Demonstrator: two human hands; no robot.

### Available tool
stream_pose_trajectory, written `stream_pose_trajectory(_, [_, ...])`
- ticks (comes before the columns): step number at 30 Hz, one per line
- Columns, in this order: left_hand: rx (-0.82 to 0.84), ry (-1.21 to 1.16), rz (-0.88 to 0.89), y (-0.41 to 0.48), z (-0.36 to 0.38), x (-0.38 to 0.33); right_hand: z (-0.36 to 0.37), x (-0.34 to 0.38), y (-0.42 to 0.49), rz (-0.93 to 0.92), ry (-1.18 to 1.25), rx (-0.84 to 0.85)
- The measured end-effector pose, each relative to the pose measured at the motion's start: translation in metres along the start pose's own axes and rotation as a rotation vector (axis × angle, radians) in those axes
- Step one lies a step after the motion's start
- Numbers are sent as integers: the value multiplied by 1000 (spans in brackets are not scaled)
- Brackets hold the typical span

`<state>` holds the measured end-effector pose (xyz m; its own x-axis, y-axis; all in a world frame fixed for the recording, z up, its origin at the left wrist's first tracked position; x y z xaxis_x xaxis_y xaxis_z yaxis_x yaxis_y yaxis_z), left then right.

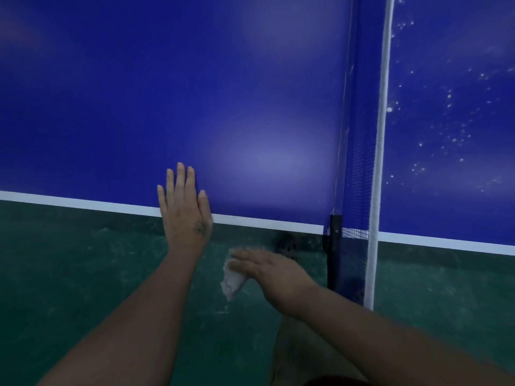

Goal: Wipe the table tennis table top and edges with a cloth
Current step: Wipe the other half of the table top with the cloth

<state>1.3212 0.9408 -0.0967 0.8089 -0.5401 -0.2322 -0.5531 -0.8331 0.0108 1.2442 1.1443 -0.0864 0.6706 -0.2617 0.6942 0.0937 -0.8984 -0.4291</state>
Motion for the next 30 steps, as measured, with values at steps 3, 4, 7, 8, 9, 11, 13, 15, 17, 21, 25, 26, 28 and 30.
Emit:
stream_pose_trajectory(3, [16,-131,-94,-7,-4,-12,-24,-2,-9,-4,36,75])
stream_pose_trajectory(4, [28,-179,-114,-11,-5,-20,-36,-3,-12,-2,54,73])
stream_pose_trajectory(7, [101,-353,-134,-24,-7,-53,-82,1,-29,18,91,-34])
stream_pose_trajectory(8, [127,-416,-132,-29,-8,-66,-101,2,-38,43,121,-86])
stream_pose_trajectory(9, [140,-474,-124,-34,-11,-80,-120,2,-49,66,163,-136])
stream_pose_trajectory(11, [117,-561,-85,-43,-25,-110,-156,2,-76,100,249,-214])
stream_pose_trajectory(13, [90,-603,-34,-52,-40,-141,-184,-7,-106,137,337,-279])
stream_pose_trajectory(15, [66,-619,-1,-58,-55,-172,-204,-24,-135,166,420,-323])
stream_pose_trajectory(17, [57,-647,-39,-61,-67,-199,-217,-45,-162,180,472,-358])
stream_pose_trajectory(21, [31,-636,-36,-57,-91,-254,-229,-106,-216,267,557,-388])
stream_pose_trajectory(25, [-36,-564,58,-59,-104,-318,-235,-167,-252,302,502,-366])
stream_pose_trajectory(26, [-60,-555,84,-60,-104,-334,-235,-183,-256,320,457,-353])
stream_pose_trajectory(28, [-96,-540,146,-66,-98,-364,-236,-214,-262,369,385,-355])
stream_pose_trajectory(30, [-78,-543,151,-75,-79,-389,-241,-238,-261,393,334,-386])
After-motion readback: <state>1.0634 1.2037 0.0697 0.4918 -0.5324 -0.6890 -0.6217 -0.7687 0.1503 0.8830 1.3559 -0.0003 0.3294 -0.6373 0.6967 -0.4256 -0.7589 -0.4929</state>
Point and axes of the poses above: each hand's wrist, its own y-axis towards the middle knuckle, its own z-axis out of the palm, x = y × z, the point moved 9 cm from there along y, towards the middle knuckle, and after that the axes turned 7 degrees about z, right-handed, at the moved point
